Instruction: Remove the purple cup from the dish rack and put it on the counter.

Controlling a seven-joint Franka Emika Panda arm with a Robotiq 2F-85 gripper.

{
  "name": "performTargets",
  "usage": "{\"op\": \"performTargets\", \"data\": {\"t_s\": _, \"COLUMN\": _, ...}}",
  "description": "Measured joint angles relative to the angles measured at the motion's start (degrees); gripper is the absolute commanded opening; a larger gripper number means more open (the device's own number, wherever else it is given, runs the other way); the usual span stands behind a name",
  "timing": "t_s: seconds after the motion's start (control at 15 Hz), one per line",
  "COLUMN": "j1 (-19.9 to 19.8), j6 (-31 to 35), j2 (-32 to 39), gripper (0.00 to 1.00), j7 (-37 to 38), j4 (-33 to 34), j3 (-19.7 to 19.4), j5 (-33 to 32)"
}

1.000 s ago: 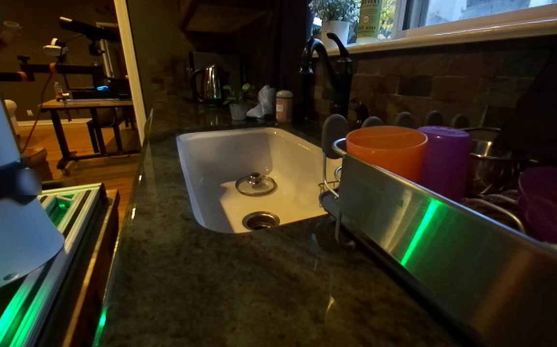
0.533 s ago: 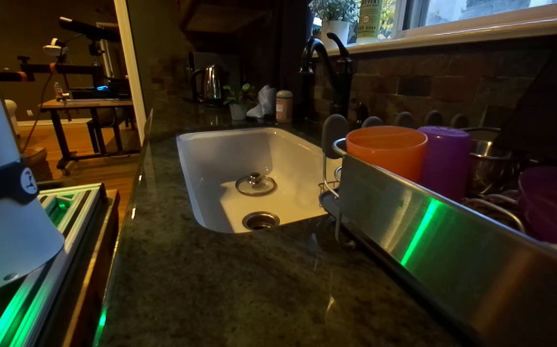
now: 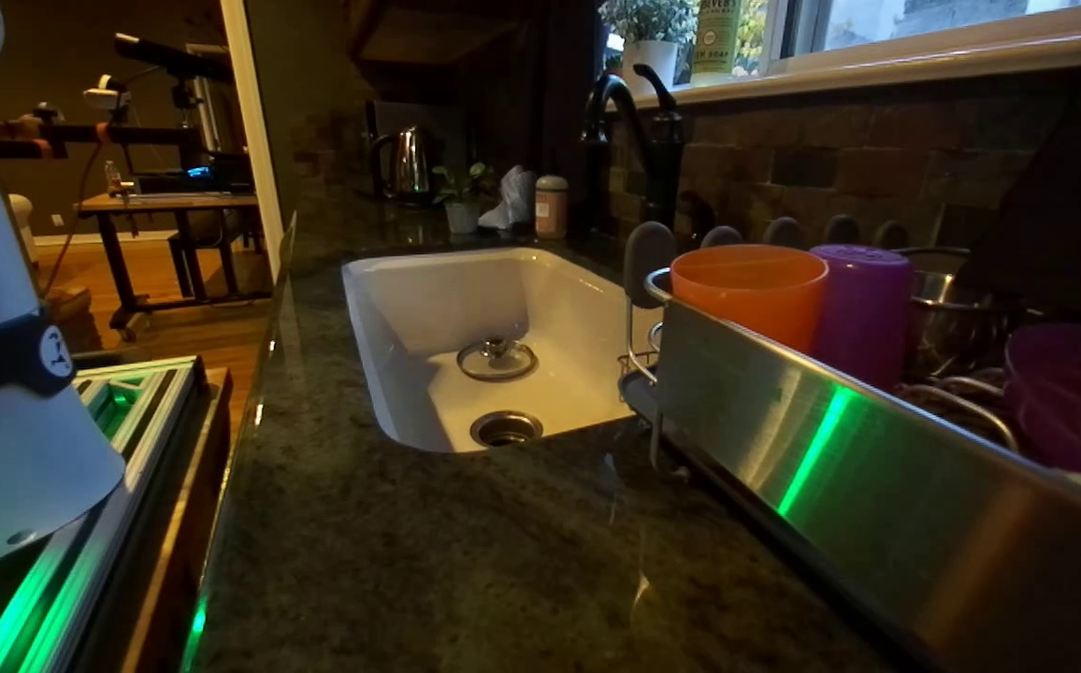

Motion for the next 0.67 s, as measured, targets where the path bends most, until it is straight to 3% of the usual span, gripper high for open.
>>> {"op": "performTargets", "data": {"t_s": 0.33, "j1": -3.7, "j6": -0.1, "j2": 4.3, "gripper": 1.00, "j7": -9.0, "j4": 1.2, "j3": -10.6, "j5": -2.0}}
{"op": "performTargets", "data": {"t_s": 0.67, "j1": -4.8, "j6": 1.8, "j2": 6.6, "gripper": 1.00, "j7": -10.0, "j4": 1.9, "j3": -10.5, "j5": -2.9}}
